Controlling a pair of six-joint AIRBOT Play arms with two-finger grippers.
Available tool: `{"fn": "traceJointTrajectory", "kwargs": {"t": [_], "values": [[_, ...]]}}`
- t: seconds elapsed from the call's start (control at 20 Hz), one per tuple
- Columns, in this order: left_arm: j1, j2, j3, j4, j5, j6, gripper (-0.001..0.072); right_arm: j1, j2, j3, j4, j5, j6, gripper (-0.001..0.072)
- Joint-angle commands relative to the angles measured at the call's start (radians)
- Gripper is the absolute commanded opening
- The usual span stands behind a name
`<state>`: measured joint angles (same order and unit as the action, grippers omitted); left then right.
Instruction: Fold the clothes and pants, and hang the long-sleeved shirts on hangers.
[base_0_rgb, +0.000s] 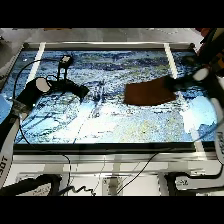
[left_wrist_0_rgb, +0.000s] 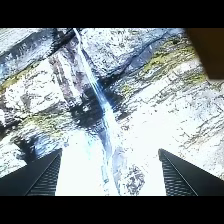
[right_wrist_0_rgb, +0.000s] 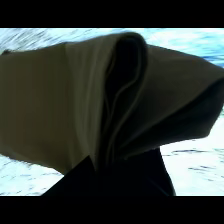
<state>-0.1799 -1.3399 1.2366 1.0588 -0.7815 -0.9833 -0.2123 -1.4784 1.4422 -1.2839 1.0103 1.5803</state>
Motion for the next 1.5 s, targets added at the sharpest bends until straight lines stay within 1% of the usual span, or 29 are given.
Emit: {"fn": "traceJointTrajectory", "kwargs": {"t": [0.0, 0.1, 0.15, 0.3, 0.5, 0.55, 0.6, 0.65, 0.7, 0.75, 0.8, 0.85, 0.9, 0.95, 1.0, 1.05, 1.15, 1.25, 1.35, 1.45], "values": [[0.002, 0.0, 0.0, 0.004, -0.001, 0.0, 0.0704, -0.18, 0.119, 0.003, -0.216, 0.103, 0.109, 0.0015], [0.002, 0.0, 0.0, 0.004, -0.001, 0.0, 0.0704, -0.303, 0.149, 0.003, -0.27, 0.171, 0.115, 0.0015], [0.002, 0.0, 0.0, 0.004, -0.001, 0.0, 0.0704, -0.366, 0.156, 0.003, -0.282, 0.21, 0.116, 0.0015], [0.002, 0.0, 0.0, 0.004, -0.001, 0.0, 0.0704, -0.566, 0.158, 0.003, -0.314, 0.325, 0.176, 0.0015], [0.002, 0.0, 0.0, 0.004, -0.001, 0.0, 0.0704, -0.796, 0.158, -0.001, -0.338, 0.446, 0.194, 0.0015], [0.002, 0.0, 0.0, 0.004, -0.001, 0.0, 0.0704, -0.838, 0.158, -0.008, -0.337, 0.474, 0.232, 0.0016], [0.002, 0.0, 0.0, 0.004, -0.001, 0.0, 0.0704, -0.877, 0.158, -0.018, -0.337, 0.5, 0.286, 0.0034], [0.002, 0.0, 0.0, 0.004, -0.001, 0.0, 0.0704, -0.906, 0.158, -0.027, -0.337, 0.504, 0.325, 0.0156], [0.002, 0.0, 0.0, 0.004, -0.001, 0.0, 0.0704, -0.929, 0.157, -0.03, -0.337, 0.504, 0.334, 0.0396], [0.002, 0.0, 0.0, 0.004, -0.001, 0.0, 0.0704, -0.943, 0.157, -0.03, -0.337, 0.504, 0.329, 0.0617], [0.002, 0.0, 0.0, 0.004, -0.001, 0.0, 0.0704, -0.949, 0.157, -0.03, -0.336, 0.505, 0.309, 0.0683], [0.002, 0.0, 0.0, 0.004, -0.001, 0.0, 0.0704, -0.949, 0.157, -0.03, -0.335, 0.505, 0.284, 0.0681], [0.002, 0.0, 0.0, 0.004, -0.001, 0.0, 0.0705, -0.945, 0.157, -0.03, -0.321, 0.504, 0.268, 0.0631], [0.002, 0.0, 0.0, 0.004, -0.001, 0.0, 0.0704, -0.94, 0.157, -0.03, -0.292, 0.502, 0.265, 0.0478], [0.002, 0.0, 0.0, 0.004, -0.001, 0.0, 0.0704, -0.933, 0.157, -0.03, -0.262, 0.495, 0.265, 0.0185], [0.002, 0.0, 0.0, 0.004, -0.001, 0.0, 0.0704, -0.92, 0.157, -0.03, -0.24, 0.489, 0.26, 0.0025], [0.002, 0.0, 0.0, 0.004, -0.001, 0.0, 0.0704, -0.867, 0.157, -0.03, -0.19, 0.484, 0.22, 0.0014], [0.002, 0.0, 0.0, 0.004, -0.001, 0.0, 0.0704, -0.764, 0.157, -0.03, -0.139, 0.459, 0.193, 0.0014], [0.002, 0.0, 0.0, 0.004, -0.001, 0.0, 0.0704, -0.623, 0.157, -0.03, -0.128, 0.426, 0.148, 0.0014], [0.002, 0.0, 0.0, 0.004, -0.001, 0.0, 0.0704, -0.441, 0.157, -0.03, -0.136, 0.374, 0.077, 0.0013]]}}
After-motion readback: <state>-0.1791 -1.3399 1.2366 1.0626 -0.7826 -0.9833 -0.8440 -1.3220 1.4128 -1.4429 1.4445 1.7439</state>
